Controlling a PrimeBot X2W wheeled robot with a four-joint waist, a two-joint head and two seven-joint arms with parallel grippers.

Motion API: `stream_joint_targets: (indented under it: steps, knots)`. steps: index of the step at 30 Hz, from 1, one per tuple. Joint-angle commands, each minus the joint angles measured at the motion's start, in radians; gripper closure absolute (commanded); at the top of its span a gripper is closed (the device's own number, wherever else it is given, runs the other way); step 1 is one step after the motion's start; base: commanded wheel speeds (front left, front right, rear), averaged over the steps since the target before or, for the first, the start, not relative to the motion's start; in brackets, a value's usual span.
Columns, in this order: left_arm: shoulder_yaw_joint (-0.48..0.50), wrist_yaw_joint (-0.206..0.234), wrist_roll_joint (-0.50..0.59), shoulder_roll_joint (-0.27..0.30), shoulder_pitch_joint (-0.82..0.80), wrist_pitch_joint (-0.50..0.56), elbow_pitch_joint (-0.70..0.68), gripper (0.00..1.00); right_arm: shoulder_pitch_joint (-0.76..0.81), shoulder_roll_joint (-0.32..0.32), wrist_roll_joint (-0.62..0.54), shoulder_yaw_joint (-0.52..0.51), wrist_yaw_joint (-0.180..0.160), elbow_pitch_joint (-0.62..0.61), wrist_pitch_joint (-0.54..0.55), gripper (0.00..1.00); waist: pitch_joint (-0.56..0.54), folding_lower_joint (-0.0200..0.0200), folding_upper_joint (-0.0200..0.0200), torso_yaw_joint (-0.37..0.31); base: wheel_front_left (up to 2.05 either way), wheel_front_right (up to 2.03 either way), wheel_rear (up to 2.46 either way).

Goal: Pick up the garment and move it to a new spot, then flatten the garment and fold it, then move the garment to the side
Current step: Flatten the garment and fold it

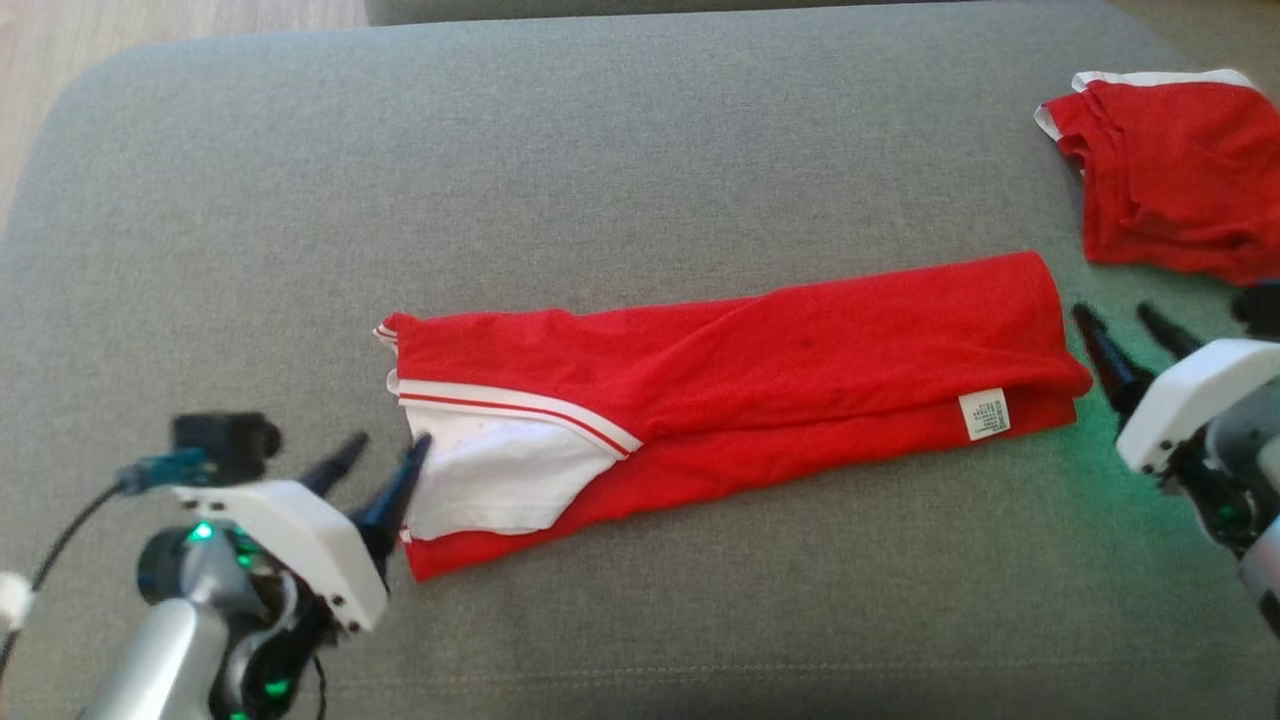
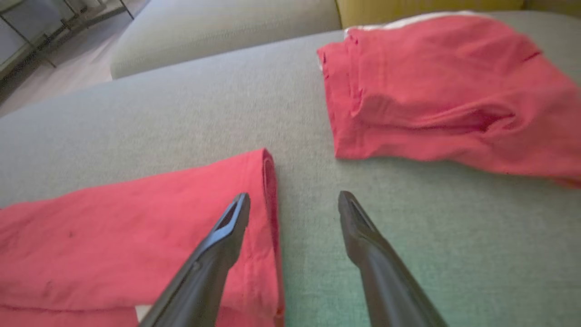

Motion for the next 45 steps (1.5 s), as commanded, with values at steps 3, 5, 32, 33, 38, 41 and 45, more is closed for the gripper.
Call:
stream_joint_targets:
  steps: [3, 5, 32, 33, 38, 41, 45]
  knots:
    - [0.079, 0.011, 0.005, -0.006, -0.057, -0.086, -0.047, 0.0, 0.017, -0.039, -0.012, -0.032, 0.002, -0.031, -0.068, 0.0, -0.01, 0.0, 0.0, -0.001, 0.0, 0.0, 0.0]
    - [0.1, 0.012, -0.002, -0.033, -0.064, -0.153, -0.057, 0.0, 0.028, -0.029, -0.02, -0.051, 0.002, -0.043, -0.108, 0.0, -0.02, 0.0, 0.0, -0.001, 0.0, 0.0, 0.0]
    - [0.271, -0.081, 0.282, -0.283, 0.031, -0.56, 0.018, 0.0, 0.359, 0.321, -0.588, -0.567, 0.002, -0.403, -0.287, 0.0, -0.054, 0.0, 0.0, -0.005, 0.0, 0.0, 0.0]
    - [0.272, -0.082, 0.276, -0.283, 0.027, -0.56, 0.018, 0.0, 0.358, 0.327, -0.593, -0.573, 0.002, -0.403, -0.287, 0.0, -0.051, 0.0, 0.0, -0.004, 0.0, 0.0, 0.0]
    - [0.27, -0.075, 0.266, -0.284, 0.004, -0.56, 0.01, 0.0, 0.33, 0.345, -0.599, -0.621, 0.002, -0.376, -0.28, 0.0, -0.032, 0.0, 0.0, -0.001, 0.0, 0.0, 0.0]
    - [0.268, -0.074, 0.267, -0.284, -0.001, -0.56, 0.008, 0.0, 0.312, 0.354, -0.593, -0.642, 0.002, -0.357, -0.268, 0.0, -0.026, 0.0, 0.0, 0.0, 0.0, 0.0, 0.0]
    - [0.258, -0.07, 0.266, -0.284, -0.006, -0.56, 0.01, 0.0, 0.277, 0.364, -0.583, -0.683, 0.002, -0.313, -0.247, 0.0, -0.015, 0.0, 0.0, 0.005, 0.0, 0.0, 0.0]
